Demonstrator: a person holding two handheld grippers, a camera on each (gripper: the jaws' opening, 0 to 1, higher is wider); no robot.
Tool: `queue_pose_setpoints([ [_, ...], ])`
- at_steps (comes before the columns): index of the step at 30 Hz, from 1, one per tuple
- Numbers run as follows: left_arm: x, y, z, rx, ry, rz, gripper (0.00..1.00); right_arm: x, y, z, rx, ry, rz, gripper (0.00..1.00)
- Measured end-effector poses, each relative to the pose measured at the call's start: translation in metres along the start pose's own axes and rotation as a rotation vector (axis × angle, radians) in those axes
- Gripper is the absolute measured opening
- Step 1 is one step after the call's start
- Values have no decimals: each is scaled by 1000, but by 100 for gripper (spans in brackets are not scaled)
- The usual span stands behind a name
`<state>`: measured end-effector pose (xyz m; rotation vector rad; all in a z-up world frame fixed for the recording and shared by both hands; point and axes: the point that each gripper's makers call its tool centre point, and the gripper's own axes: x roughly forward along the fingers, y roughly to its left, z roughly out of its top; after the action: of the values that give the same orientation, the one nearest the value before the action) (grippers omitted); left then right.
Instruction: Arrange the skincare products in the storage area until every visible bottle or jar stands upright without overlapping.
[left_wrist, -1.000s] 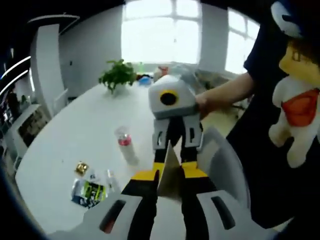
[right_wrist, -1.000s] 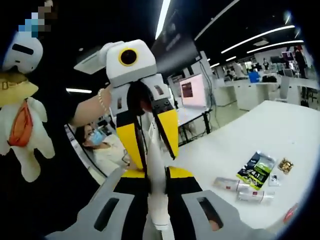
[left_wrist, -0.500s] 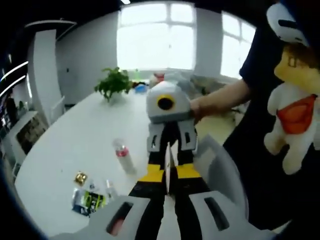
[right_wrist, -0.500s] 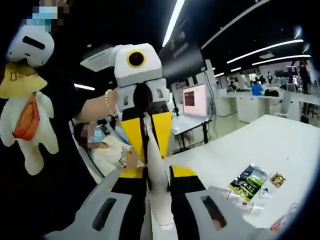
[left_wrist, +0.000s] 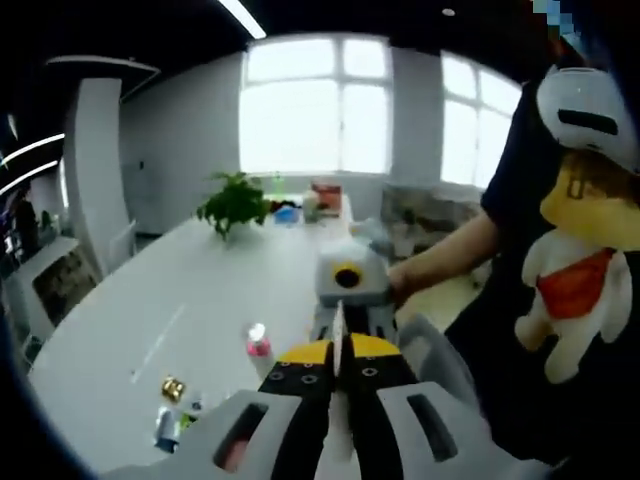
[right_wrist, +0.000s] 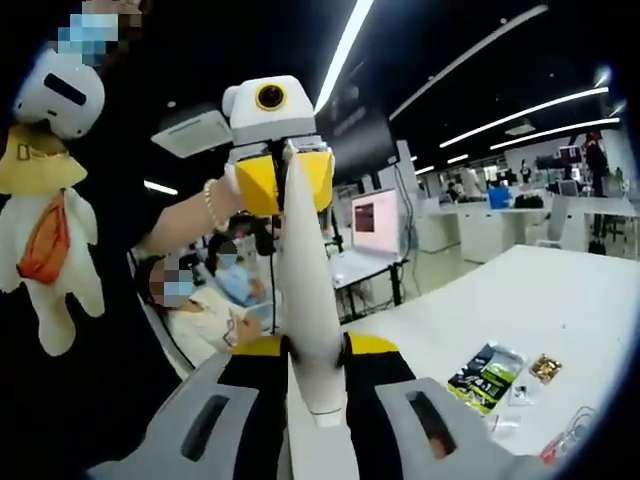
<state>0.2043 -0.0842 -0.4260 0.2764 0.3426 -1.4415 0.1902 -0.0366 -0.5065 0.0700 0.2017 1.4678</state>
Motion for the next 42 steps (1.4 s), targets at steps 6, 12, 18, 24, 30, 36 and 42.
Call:
queue_pose_setpoints([
  [6,-2,-1,-2,50,14,-20,12,-3,5,-1,8,19,13,15],
  [12,2,-3,-16,132,130,-33,14,-5,3,-9,-31,70,17,14],
  [18,8,-3,-36,181,254,-40,20,-7,-1,-5,-51,59,17,14],
  [24,14,-3,-38,141,253,-45,19,-10,-3,-8,-74,84,13,14],
  [30,27,-2,-52,121,295,-27,17,-16,-13,-24,-106,158,-13,15],
  [36,40,-2,-61,133,311,-13,16,-20,-19,-37,-110,188,-45,17],
  [42,54,-1,-71,158,335,-20,16,-27,-26,-52,-101,218,-84,19],
])
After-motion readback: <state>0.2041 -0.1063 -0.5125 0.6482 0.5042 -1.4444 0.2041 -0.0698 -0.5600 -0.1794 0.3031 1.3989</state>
